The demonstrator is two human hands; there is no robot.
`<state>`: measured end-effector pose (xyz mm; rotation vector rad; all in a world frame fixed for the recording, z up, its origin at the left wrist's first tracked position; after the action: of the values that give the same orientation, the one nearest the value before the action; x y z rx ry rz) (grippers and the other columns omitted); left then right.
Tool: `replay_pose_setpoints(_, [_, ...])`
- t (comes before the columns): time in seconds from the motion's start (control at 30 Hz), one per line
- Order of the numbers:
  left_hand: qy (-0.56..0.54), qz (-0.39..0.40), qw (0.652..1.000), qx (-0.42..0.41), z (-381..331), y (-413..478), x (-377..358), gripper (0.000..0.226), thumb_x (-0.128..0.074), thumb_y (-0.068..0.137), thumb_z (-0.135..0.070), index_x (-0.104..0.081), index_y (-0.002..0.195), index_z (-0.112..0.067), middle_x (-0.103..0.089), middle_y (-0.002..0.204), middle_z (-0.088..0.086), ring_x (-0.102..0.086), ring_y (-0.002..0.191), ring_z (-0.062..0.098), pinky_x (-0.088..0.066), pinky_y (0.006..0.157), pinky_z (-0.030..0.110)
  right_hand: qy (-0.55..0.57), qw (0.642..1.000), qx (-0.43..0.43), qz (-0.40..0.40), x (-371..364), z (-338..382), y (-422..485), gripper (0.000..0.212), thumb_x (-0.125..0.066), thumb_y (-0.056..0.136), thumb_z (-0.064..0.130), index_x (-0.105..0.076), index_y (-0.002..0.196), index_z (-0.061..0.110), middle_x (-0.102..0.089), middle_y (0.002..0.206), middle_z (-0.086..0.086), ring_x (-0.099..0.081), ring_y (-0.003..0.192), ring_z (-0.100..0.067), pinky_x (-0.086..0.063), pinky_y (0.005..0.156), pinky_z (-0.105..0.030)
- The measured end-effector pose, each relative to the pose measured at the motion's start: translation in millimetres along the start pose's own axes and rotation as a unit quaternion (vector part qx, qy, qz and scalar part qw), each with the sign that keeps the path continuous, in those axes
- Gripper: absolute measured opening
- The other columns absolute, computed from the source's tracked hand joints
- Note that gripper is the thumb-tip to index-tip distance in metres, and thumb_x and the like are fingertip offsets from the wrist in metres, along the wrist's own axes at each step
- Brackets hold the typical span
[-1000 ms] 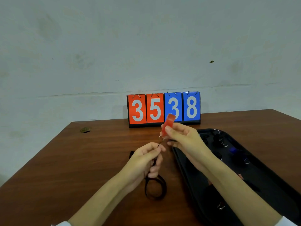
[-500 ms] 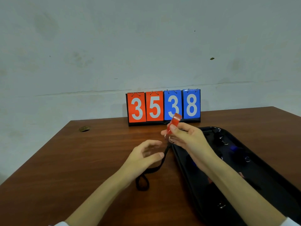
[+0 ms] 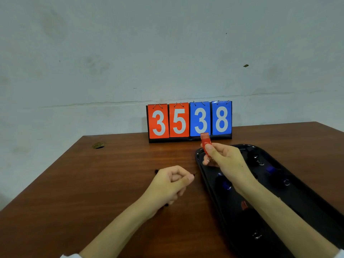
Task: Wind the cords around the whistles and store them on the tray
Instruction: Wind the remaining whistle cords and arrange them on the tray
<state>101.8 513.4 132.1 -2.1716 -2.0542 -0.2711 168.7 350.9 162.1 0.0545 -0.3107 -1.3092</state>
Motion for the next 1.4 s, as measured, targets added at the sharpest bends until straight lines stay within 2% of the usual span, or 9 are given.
replay_pose_setpoints(0.13, [0.212, -0.066, 0.974, -0.044, 6, 5, 10, 0.011, -0.065, 0.084, -0.035, -0.064, 0.084, -0.024, -0.065, 0.063, -0.004, -0.059, 0.057, 0.009, -0.053, 0.062, 0.032, -0.202, 0.979, 0.020, -0.022, 6, -5, -1, 0.022, -0.069, 0.079, 0.036, -0.062, 0.094, 0.022, -0.071, 0.068, 0.006, -0.066, 0.066, 0.000, -0.048, 0.072, -0.017])
replay_pose_setpoints(0.27, [0.251, -0.077, 0.959, -0.106, 7, 5, 13, 0.003, -0.067, 0.083, -0.029, -0.064, 0.083, -0.028, -0.065, 0.081, -0.010, -0.060, 0.080, 0.002, -0.051, 0.073, 0.021, -0.320, 0.946, 0.033, 0.050, 3, -11, -6, 0.021, -0.072, 0.076, 0.035, -0.063, 0.092, 0.025, -0.070, 0.076, 0.009, -0.066, 0.069, 0.000, -0.054, 0.073, -0.022])
replay_pose_setpoints(0.47, [0.267, -0.078, 0.939, -0.204, 2, 2, 15, 0.016, -0.065, 0.085, -0.021, -0.064, 0.088, -0.037, -0.061, 0.087, -0.014, -0.058, 0.089, 0.001, -0.048, 0.076, 0.013, -0.270, 0.937, 0.020, 0.221, -1, -12, -10, 0.011, -0.064, 0.087, 0.018, -0.065, 0.097, 0.018, -0.071, 0.081, 0.001, -0.069, 0.065, -0.012, -0.057, 0.061, -0.022])
replay_pose_setpoints(0.6, [0.167, -0.058, 0.970, -0.168, -5, 2, 19, 0.007, -0.065, 0.082, -0.028, -0.072, 0.083, -0.026, -0.064, 0.067, -0.010, -0.058, 0.061, 0.004, -0.045, 0.056, 0.014, -0.184, 0.937, 0.008, 0.298, 3, -8, -11, 0.008, -0.064, 0.086, 0.014, -0.068, 0.092, 0.017, -0.072, 0.078, -0.003, -0.067, 0.064, -0.015, -0.057, 0.064, -0.026])
replay_pose_setpoints(0.67, [0.025, 0.008, 0.995, -0.092, -7, 0, 23, 0.019, -0.062, 0.080, -0.031, -0.072, 0.084, -0.015, -0.049, 0.049, -0.006, -0.037, 0.041, 0.006, -0.032, 0.041, 0.016, -0.130, 0.936, -0.005, 0.328, 5, -5, -12, 0.009, -0.064, 0.086, 0.013, -0.069, 0.092, 0.015, -0.072, 0.077, -0.004, -0.066, 0.063, -0.014, -0.056, 0.065, -0.025])
replay_pose_setpoints(0.83, [-0.106, 0.055, 0.992, -0.034, -6, -3, 15, 0.018, -0.059, 0.082, -0.030, -0.068, 0.079, -0.014, -0.044, 0.050, -0.004, -0.029, 0.040, 0.005, -0.024, 0.038, 0.016, -0.063, 0.911, -0.019, 0.407, 1, -1, -17, 0.010, -0.063, 0.086, 0.010, -0.068, 0.087, 0.018, -0.071, 0.079, -0.004, -0.066, 0.066, -0.014, -0.055, 0.065, -0.023])
replay_pose_setpoints(1.03, [-0.139, 0.041, 0.989, -0.016, -2, -2, 5, 0.025, -0.050, 0.092, -0.027, -0.060, 0.072, -0.015, -0.045, 0.050, -0.006, -0.024, 0.040, 0.006, -0.016, 0.042, 0.022, -0.017, 0.955, 0.002, 0.297, 2, 2, -13, 0.004, -0.062, 0.084, 0.009, -0.066, 0.084, 0.011, -0.072, 0.075, -0.005, -0.068, 0.066, -0.016, -0.056, 0.065, -0.025])
replay_pose_setpoints(1.2, [-0.055, 0.033, 0.998, -0.023, -1, -5, -5, 0.028, -0.042, 0.098, -0.028, -0.061, 0.091, -0.008, -0.048, 0.055, -0.001, -0.026, 0.038, 0.008, -0.017, 0.038, 0.022, -0.056, 0.993, 0.027, 0.103, 3, -5, -8, 0.005, -0.066, 0.083, 0.011, -0.066, 0.086, 0.008, -0.072, 0.071, -0.005, -0.069, 0.065, -0.014, -0.057, 0.067, -0.027])
replay_pose_setpoints(1.4, [0.097, 0.002, 0.991, -0.095, -2, -6, -14, 0.025, -0.048, 0.095, -0.031, -0.063, 0.085, -0.014, -0.050, 0.044, -0.005, -0.038, 0.038, 0.009, -0.034, 0.044, 0.020, -0.271, 0.956, 0.106, -0.046, 10, -16, -4, 0.011, -0.073, 0.078, 0.023, -0.067, 0.085, 0.017, -0.068, 0.074, 0.008, -0.064, 0.069, -0.004, -0.053, 0.074, -0.019])
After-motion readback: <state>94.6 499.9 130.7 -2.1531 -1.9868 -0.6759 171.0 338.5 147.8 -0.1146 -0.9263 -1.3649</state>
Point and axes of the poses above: each hand's wrist, its own y-axis towards the middle knuckle, its own x-axis out of the back of the hand, z = x × y, the point moved 1 cm from there along y, towards the middle knuckle
